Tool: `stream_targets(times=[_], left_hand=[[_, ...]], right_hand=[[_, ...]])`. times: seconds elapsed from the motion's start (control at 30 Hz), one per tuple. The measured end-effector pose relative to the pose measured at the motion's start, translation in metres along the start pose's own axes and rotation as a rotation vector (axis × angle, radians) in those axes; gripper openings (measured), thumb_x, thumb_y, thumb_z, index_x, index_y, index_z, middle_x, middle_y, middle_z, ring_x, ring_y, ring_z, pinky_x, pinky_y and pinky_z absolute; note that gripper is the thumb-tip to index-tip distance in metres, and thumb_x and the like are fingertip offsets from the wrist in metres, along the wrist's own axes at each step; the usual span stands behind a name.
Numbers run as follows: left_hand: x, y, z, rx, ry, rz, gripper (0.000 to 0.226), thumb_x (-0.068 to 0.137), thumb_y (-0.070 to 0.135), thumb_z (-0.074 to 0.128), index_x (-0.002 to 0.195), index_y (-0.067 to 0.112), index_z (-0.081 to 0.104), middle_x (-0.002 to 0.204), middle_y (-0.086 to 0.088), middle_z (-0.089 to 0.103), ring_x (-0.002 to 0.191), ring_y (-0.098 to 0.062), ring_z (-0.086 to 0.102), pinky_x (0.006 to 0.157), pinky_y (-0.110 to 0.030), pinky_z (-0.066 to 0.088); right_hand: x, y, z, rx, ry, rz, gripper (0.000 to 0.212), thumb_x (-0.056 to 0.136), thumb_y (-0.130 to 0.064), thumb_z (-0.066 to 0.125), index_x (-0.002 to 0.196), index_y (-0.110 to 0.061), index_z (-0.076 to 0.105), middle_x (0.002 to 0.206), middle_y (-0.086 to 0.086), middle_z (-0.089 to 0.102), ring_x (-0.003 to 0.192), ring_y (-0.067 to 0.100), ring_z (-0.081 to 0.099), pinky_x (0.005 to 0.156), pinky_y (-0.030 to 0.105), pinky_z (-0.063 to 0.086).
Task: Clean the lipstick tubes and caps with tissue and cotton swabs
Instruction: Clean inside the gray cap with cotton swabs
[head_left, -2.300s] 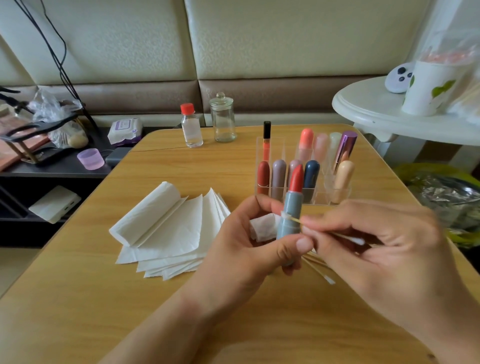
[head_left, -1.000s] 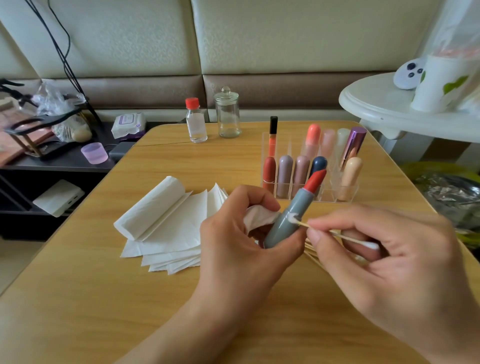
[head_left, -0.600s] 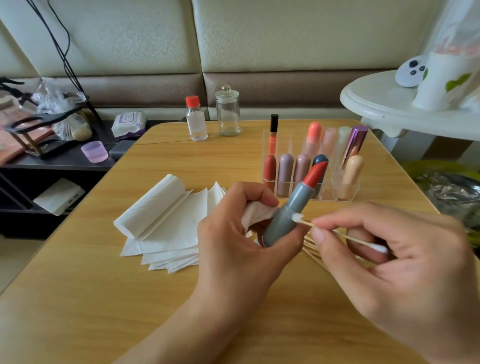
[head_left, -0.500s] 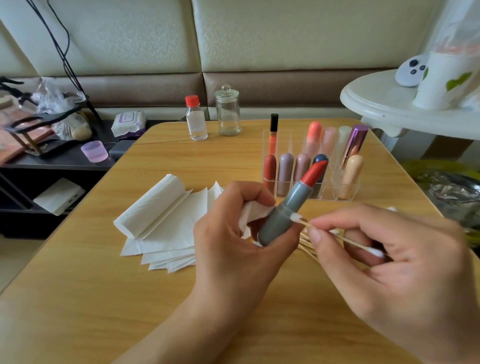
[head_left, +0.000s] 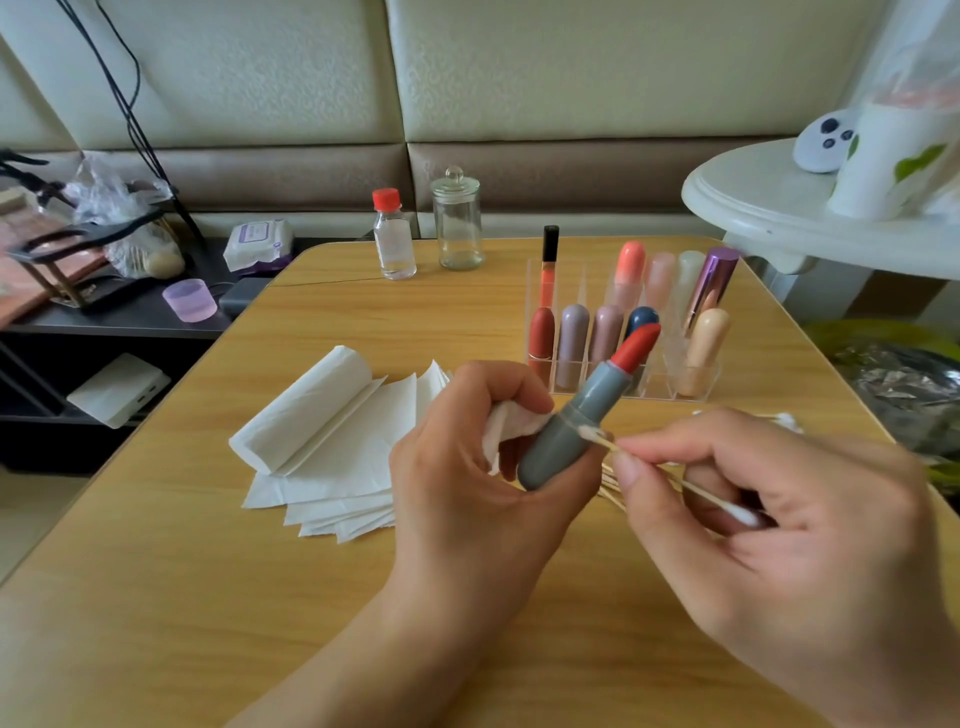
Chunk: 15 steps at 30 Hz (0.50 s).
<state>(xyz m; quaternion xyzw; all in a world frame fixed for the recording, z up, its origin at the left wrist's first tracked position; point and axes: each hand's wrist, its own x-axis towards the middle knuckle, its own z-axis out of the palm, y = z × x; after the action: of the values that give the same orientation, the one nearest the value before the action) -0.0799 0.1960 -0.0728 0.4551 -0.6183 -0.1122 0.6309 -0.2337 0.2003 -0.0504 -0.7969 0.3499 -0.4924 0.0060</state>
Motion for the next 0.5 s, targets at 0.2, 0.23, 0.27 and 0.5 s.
stream_targets(times=[0.2, 0.23, 0.27, 0.5], left_hand=[[-0.0001, 0.0024, 0.0000, 0.048, -0.007, 0.019, 0.037, 0.066, 0.025, 0.080, 0.087, 0.033, 0.051, 0.082, 0.014, 0.059, 0.066, -0.008, 0.057, 0.057, -0.025, 0.048], [0.0003, 0.0019, -0.0004, 0.057, -0.003, 0.020, 0.037, 0.066, 0.026, 0.080, 0.087, 0.034, 0.051, 0.083, 0.014, 0.059, 0.066, -0.008, 0.057, 0.056, -0.025, 0.048], [0.0003, 0.0020, -0.0008, 0.070, -0.007, 0.023, 0.035, 0.066, 0.029, 0.077, 0.088, 0.035, 0.050, 0.084, 0.015, 0.059, 0.066, -0.007, 0.057, 0.054, -0.024, 0.048], [-0.0002, -0.0011, -0.0008, 0.050, -0.029, -0.001, 0.034, 0.066, 0.028, 0.079, 0.087, 0.029, 0.052, 0.083, 0.010, 0.060, 0.068, -0.011, 0.058, 0.058, -0.028, 0.050]], right_hand=[[-0.0007, -0.0005, -0.0022, -0.016, 0.003, -0.004, 0.020, 0.085, -0.018, 0.066, 0.069, -0.008, 0.072, 0.053, -0.014, 0.036, 0.050, 0.012, 0.041, 0.047, 0.016, 0.032], [0.0000, -0.0009, -0.0012, -0.021, 0.003, -0.003, 0.019, 0.086, -0.017, 0.067, 0.070, -0.008, 0.072, 0.054, -0.015, 0.036, 0.051, 0.011, 0.040, 0.048, 0.015, 0.032], [0.0001, -0.0015, 0.0004, -0.030, 0.004, -0.003, 0.018, 0.086, -0.016, 0.068, 0.071, -0.008, 0.073, 0.056, -0.017, 0.035, 0.051, 0.009, 0.038, 0.049, 0.013, 0.031], [-0.0033, -0.0002, -0.0045, -0.095, 0.043, -0.049, 0.013, 0.082, -0.013, 0.070, 0.070, -0.011, 0.073, 0.052, -0.010, 0.040, 0.051, 0.016, 0.042, 0.048, 0.021, 0.034]])
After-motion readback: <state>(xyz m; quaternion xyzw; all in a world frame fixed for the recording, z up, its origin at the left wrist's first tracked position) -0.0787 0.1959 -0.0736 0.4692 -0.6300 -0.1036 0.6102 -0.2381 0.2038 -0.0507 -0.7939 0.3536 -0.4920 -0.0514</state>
